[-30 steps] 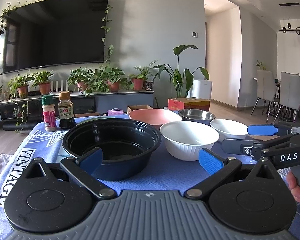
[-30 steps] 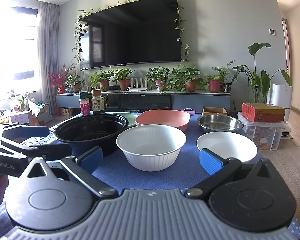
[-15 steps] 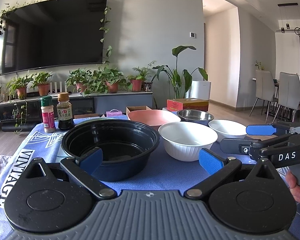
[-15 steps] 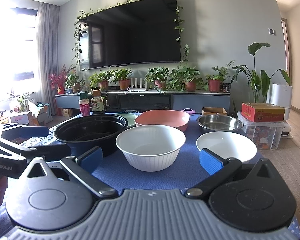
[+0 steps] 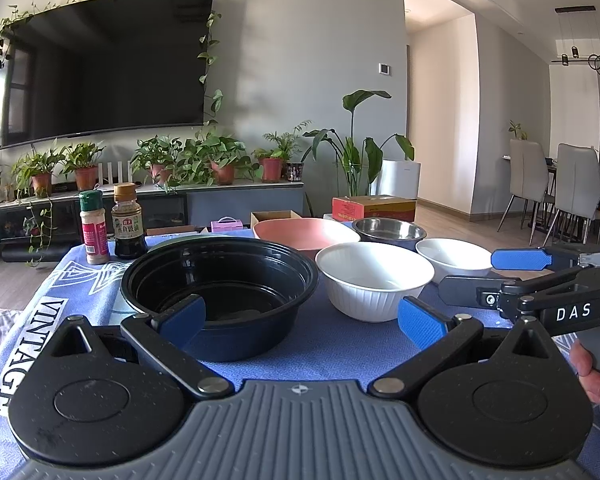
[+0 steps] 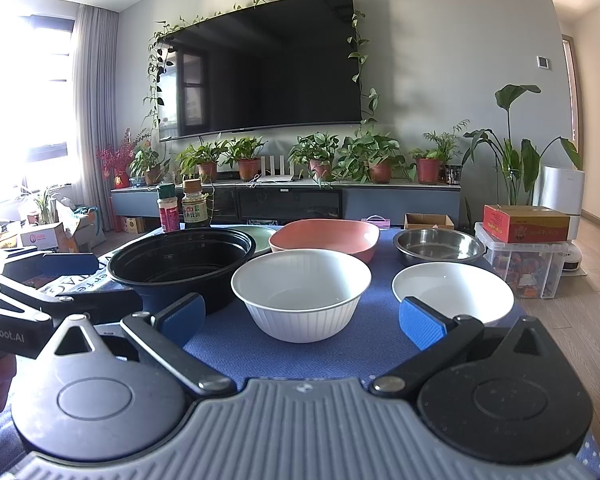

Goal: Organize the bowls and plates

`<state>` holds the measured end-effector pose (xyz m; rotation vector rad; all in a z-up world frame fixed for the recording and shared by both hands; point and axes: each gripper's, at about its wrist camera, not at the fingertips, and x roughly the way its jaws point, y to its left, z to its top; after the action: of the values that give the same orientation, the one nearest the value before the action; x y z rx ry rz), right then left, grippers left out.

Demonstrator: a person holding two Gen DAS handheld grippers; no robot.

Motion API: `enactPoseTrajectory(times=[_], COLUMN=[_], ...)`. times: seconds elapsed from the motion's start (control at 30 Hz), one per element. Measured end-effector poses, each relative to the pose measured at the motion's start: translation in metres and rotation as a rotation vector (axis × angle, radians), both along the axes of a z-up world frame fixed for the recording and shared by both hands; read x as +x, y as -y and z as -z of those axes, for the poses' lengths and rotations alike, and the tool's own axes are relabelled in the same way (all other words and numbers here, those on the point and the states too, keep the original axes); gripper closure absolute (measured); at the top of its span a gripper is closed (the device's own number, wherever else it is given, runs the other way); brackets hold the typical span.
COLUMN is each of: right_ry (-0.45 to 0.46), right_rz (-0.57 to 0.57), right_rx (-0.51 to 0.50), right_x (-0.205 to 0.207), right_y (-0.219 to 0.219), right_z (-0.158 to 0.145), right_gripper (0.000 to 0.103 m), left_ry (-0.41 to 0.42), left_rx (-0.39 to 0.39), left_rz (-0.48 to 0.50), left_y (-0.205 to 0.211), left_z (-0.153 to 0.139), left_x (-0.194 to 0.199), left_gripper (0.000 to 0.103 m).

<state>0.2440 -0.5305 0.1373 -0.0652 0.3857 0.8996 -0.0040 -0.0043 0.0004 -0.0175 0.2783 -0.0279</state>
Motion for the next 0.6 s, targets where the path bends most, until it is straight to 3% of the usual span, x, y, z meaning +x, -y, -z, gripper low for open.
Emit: enactPoseTrajectory(times=[0.6], right_ry=[-0.004], right_rz=[0.001], right_rx=[0.003], right_x=[0.0007], right_y=[0.0011], right_z=[-0.0006], right_gripper=[0.0], left_ry=[-0.006], left_rx=[-0.007], left_rz=[0.002], left_y=[-0.0007], left_z=[0.001], left_x=[0.0015], left_gripper=[0.0])
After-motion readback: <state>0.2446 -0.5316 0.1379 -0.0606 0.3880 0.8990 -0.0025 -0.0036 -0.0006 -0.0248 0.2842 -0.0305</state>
